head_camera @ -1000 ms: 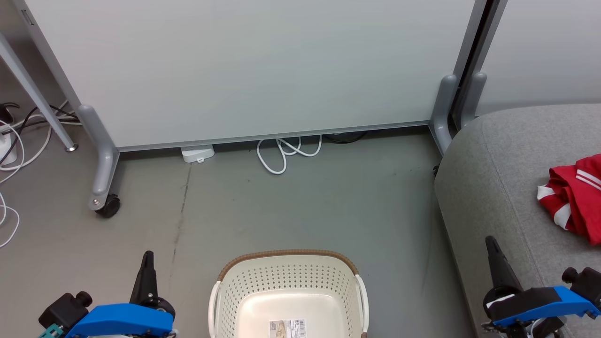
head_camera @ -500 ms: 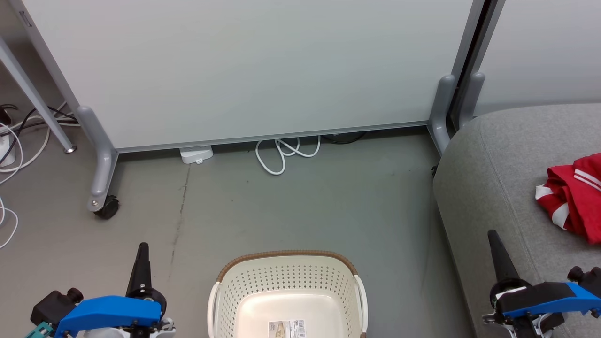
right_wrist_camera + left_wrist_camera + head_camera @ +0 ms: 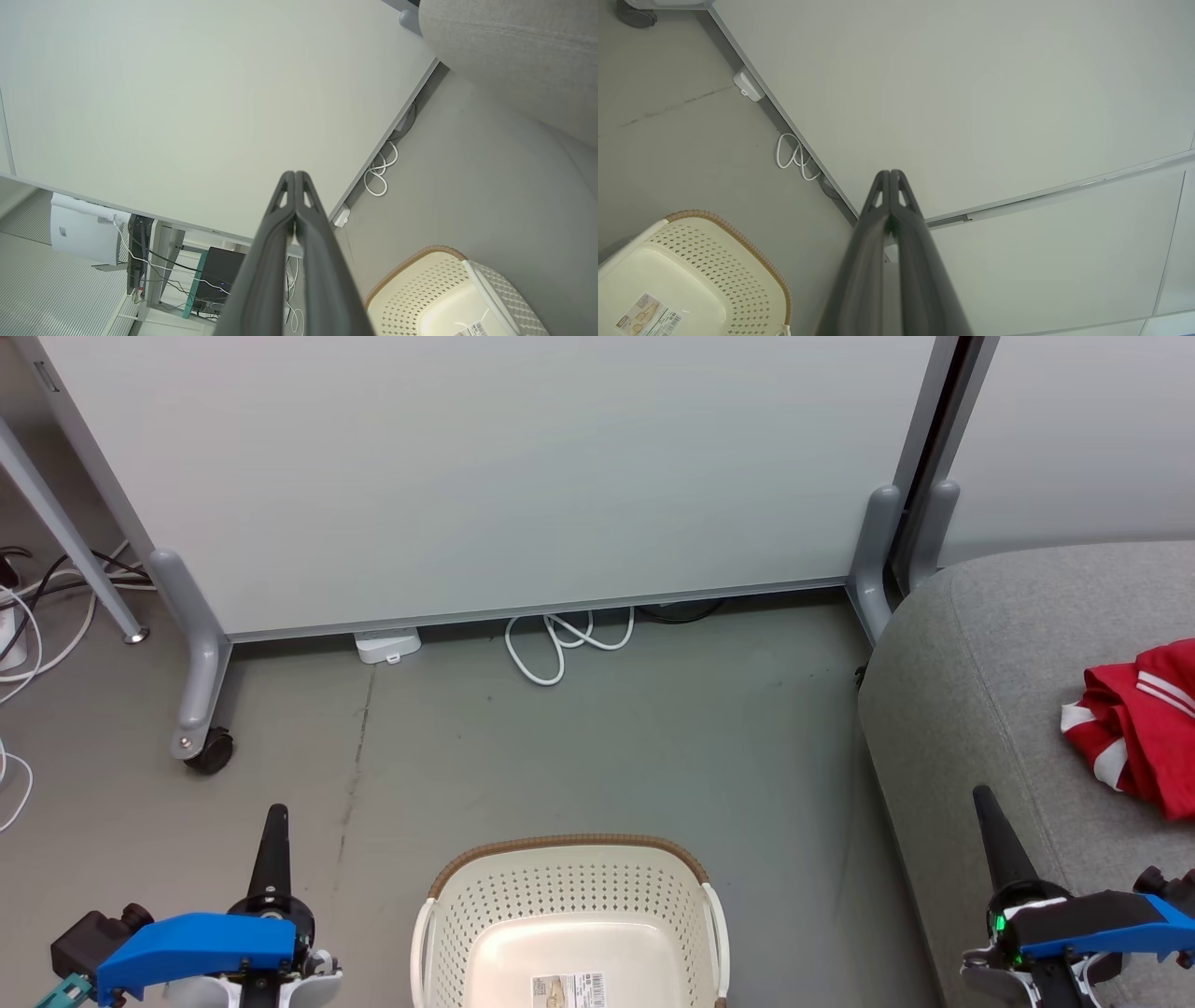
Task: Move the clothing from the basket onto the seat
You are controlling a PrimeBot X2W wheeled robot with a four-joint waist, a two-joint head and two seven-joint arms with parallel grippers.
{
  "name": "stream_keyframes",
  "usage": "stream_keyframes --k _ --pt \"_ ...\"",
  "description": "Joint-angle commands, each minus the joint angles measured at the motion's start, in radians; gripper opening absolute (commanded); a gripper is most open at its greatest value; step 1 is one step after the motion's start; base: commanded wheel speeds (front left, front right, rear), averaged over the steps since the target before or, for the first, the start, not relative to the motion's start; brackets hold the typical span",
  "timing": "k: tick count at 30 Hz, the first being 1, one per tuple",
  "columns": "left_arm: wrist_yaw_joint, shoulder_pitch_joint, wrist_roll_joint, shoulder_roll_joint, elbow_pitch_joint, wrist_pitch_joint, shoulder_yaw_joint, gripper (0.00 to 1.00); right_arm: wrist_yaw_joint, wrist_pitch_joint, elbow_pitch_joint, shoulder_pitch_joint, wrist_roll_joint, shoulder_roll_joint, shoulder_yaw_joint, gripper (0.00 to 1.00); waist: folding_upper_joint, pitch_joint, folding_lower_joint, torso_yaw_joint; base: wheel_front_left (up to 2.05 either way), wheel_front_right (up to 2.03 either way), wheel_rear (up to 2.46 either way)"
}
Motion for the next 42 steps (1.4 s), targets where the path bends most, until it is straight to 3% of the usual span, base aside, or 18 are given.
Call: stream_keyframes --k 1,42 --pt "0.004 -0.023 -0.020 0.001 -0.013 0.009 0.008 0.00 0.000 0.006 -0.012 -0.024 0.028 -0.004 -0.003 0.00 -0.0001 0.000 0.0000 0.000 0.00 0.00 0.00" --pt "0.010 -0.049 -0.313 -0.014 -0.053 0.094 0.067 0.00 0.000 0.064 -0.015 -0.041 0.373 -0.006 -0.016 0.00 -0.0001 -0.005 0.0000 -0.013 0.00 0.00 0.00"
